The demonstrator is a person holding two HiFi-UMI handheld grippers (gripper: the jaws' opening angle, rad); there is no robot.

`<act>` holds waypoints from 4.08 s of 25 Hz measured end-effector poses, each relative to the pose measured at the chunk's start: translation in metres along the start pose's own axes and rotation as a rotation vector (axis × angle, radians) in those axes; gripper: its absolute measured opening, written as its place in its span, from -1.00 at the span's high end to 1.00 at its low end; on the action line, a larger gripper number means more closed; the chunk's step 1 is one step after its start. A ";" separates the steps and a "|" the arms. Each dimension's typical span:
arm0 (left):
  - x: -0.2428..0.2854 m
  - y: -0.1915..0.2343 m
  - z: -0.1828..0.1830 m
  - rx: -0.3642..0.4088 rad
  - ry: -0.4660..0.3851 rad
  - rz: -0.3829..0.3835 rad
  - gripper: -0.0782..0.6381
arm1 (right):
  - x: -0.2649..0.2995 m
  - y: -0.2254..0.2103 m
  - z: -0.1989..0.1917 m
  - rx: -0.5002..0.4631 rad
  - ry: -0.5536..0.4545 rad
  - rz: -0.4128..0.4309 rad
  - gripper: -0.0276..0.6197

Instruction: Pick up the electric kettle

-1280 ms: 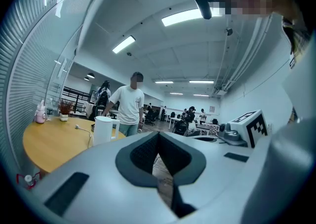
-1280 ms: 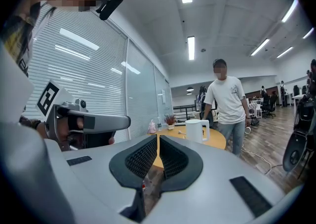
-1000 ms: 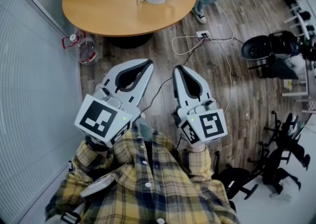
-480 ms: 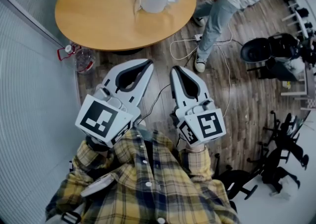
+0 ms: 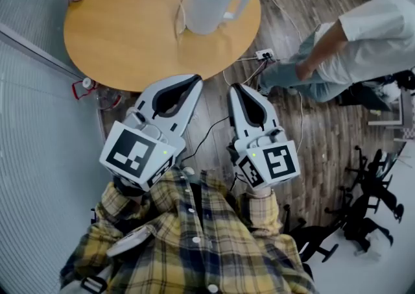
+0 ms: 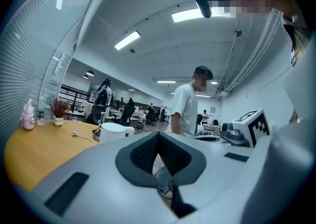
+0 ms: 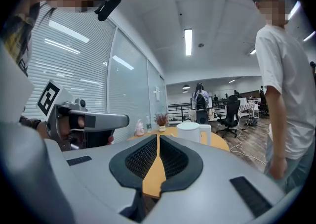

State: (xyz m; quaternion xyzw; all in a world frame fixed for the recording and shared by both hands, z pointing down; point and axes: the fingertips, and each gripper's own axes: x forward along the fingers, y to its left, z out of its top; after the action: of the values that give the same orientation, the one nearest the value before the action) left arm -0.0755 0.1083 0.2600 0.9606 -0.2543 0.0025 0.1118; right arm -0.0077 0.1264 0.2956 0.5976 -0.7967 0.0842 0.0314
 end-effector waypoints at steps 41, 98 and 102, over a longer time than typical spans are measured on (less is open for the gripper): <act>0.213 0.117 0.042 -0.019 -0.028 0.118 0.77 | 0.164 -0.192 0.044 -0.023 0.039 0.062 0.79; 0.236 0.211 0.028 -0.039 0.001 0.332 0.77 | 0.260 -0.245 -0.001 -0.029 0.144 0.064 0.17; 0.236 0.216 0.020 -0.045 0.011 0.347 0.77 | 0.261 -0.252 -0.016 -0.025 0.172 0.049 0.15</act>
State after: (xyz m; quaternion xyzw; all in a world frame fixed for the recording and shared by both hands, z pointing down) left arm 0.0236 -0.1939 0.3012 0.8996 -0.4156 0.0213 0.1324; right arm 0.1588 -0.1864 0.3753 0.5681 -0.8065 0.1259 0.1048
